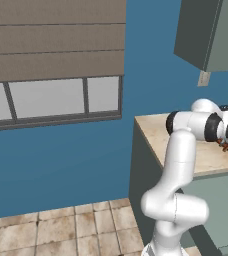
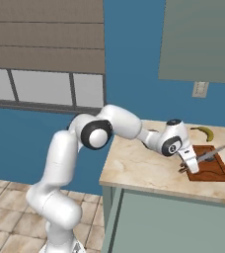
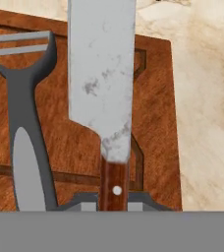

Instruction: Open the drawer on the right and place the cutting tools on the cutting board.

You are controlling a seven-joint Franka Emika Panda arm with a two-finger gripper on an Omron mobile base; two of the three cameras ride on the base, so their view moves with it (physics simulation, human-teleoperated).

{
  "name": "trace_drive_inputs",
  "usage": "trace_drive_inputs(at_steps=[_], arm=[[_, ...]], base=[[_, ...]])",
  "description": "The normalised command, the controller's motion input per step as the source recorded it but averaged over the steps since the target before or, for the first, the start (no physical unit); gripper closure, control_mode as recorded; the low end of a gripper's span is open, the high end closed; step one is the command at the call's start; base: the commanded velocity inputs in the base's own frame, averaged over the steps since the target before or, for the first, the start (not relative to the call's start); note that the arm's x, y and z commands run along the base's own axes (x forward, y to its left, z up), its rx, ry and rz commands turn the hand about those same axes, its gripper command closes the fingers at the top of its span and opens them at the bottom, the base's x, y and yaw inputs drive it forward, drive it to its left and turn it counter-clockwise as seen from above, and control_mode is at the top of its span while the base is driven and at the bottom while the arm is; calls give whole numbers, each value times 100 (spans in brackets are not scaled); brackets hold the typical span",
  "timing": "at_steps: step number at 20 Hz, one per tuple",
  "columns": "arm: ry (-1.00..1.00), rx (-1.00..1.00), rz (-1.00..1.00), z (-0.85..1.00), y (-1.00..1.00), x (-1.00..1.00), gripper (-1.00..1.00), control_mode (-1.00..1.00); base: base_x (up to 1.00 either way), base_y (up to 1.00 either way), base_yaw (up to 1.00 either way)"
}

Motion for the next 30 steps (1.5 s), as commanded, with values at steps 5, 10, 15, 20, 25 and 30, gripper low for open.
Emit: trace_drive_inputs(at_steps=[5,10,15,20,25,30], arm=[[0,-3,0,-4,-31,35,100,-100],[1,-2,0,-2,-30,21,-100,-100],[1,-1,0,0,-31,5,-100,-100],[0,0,0,15,-9,-12,-100,-100],[0,0,0,53,36,-52,-100,-100],[0,-1,0,48,92,-74,-100,-100]], base=[[0,0,0],[0,0,0],[0,0,0],[0,0,0],[0,0,0],[0,0,0]])
